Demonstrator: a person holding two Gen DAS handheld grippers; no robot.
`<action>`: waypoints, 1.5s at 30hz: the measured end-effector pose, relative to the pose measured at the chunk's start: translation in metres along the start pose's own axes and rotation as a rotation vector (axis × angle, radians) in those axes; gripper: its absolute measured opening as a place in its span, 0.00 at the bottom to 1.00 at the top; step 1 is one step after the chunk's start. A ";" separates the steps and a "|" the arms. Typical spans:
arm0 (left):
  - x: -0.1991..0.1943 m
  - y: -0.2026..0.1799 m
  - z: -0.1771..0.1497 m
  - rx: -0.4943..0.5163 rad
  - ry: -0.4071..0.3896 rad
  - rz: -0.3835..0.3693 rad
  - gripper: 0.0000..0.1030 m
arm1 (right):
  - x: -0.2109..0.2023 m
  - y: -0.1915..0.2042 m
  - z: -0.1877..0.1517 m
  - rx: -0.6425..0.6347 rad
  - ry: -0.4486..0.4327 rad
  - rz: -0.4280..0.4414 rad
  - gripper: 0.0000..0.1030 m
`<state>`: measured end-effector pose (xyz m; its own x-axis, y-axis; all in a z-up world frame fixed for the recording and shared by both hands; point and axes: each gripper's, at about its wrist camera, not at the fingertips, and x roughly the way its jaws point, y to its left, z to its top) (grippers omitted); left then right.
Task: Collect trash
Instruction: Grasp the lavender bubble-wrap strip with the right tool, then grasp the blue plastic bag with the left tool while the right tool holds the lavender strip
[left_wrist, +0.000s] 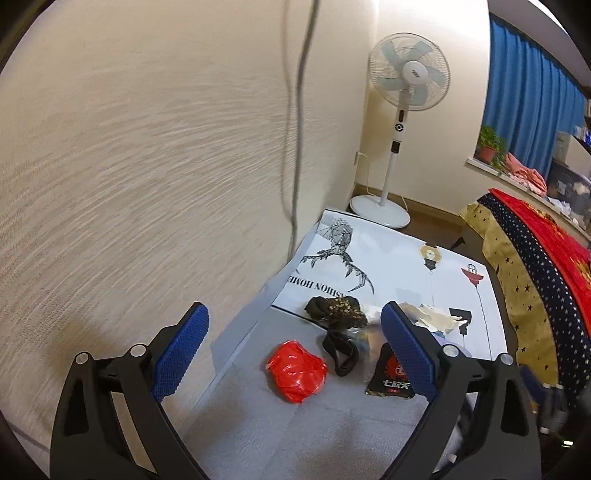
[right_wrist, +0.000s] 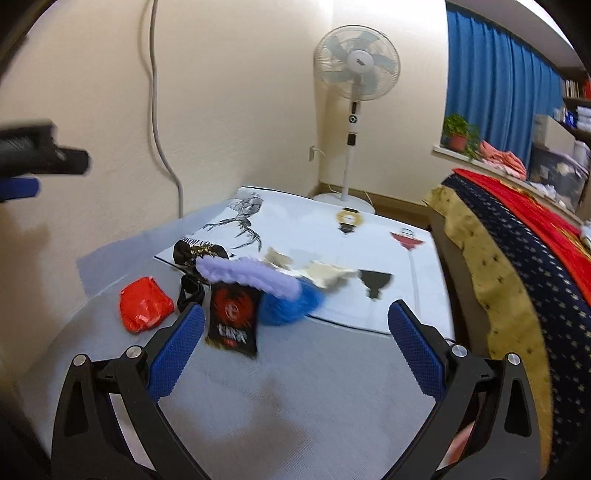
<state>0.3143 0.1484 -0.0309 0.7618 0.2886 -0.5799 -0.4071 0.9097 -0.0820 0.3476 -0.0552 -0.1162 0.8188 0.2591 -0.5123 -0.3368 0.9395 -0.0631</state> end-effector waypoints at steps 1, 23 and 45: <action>0.001 0.002 0.000 -0.002 0.003 0.002 0.89 | 0.010 0.006 0.002 -0.003 -0.004 0.000 0.95; 0.014 0.009 0.003 -0.012 0.014 0.044 0.89 | 0.033 0.000 0.001 0.084 -0.044 0.093 0.11; 0.018 -0.110 -0.044 0.084 -0.003 -0.195 0.89 | -0.174 -0.124 0.017 0.130 -0.125 -0.120 0.11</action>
<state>0.3511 0.0407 -0.0679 0.8234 0.1051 -0.5576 -0.2084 0.9700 -0.1249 0.2550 -0.2130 -0.0050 0.9034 0.1621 -0.3970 -0.1774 0.9841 -0.0018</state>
